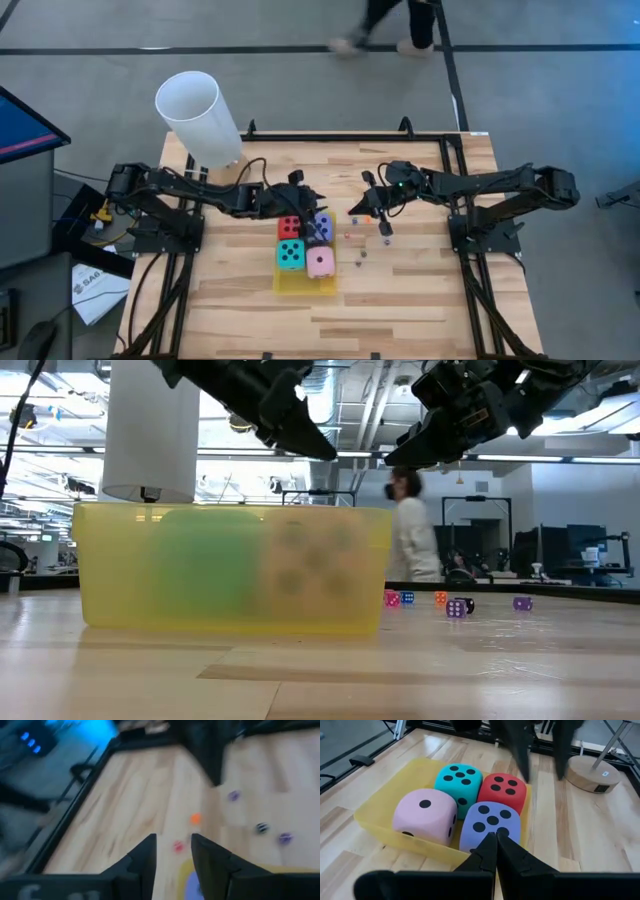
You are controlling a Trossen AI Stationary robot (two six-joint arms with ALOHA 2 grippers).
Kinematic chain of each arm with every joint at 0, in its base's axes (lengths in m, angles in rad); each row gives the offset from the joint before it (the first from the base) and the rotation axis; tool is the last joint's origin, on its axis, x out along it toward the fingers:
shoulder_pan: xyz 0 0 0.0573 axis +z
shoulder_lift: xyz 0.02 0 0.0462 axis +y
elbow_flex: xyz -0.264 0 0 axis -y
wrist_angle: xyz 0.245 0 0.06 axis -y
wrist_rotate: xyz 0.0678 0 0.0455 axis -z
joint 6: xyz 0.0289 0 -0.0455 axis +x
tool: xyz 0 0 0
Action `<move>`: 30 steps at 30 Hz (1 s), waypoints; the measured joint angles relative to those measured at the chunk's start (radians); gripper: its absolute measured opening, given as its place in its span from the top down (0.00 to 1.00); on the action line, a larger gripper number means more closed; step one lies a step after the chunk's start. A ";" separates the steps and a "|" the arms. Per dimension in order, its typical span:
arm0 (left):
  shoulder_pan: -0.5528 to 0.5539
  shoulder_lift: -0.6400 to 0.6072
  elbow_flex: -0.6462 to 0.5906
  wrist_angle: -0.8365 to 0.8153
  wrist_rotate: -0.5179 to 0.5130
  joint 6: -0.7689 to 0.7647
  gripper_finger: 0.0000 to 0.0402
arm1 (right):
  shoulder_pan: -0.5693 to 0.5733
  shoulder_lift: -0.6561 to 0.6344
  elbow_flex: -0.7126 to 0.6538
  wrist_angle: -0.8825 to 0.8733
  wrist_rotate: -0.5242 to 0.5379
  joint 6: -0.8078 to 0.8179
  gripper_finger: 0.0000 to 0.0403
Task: Pick & Place Dice
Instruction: Put the red die into the yellow bin
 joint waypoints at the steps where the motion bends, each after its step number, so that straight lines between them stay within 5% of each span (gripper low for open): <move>1: 0.004 -0.007 -0.018 0.039 0.024 0.018 0.73 | 0.000 0.000 0.000 0.000 0.000 -0.001 1.00; 7: 0.028 -0.105 -0.174 0.224 0.095 0.047 0.77 | -0.004 0.000 0.000 -0.002 0.000 -0.002 1.00; 16: 0.057 -0.432 -0.453 0.315 0.098 0.044 0.78 | -0.006 0.000 0.000 0.008 0.020 -0.002 1.00; 30: 0.057 -0.789 -0.646 0.300 0.098 0.103 0.78 | -0.062 0.000 0.001 0.108 0.316 0.059 1.00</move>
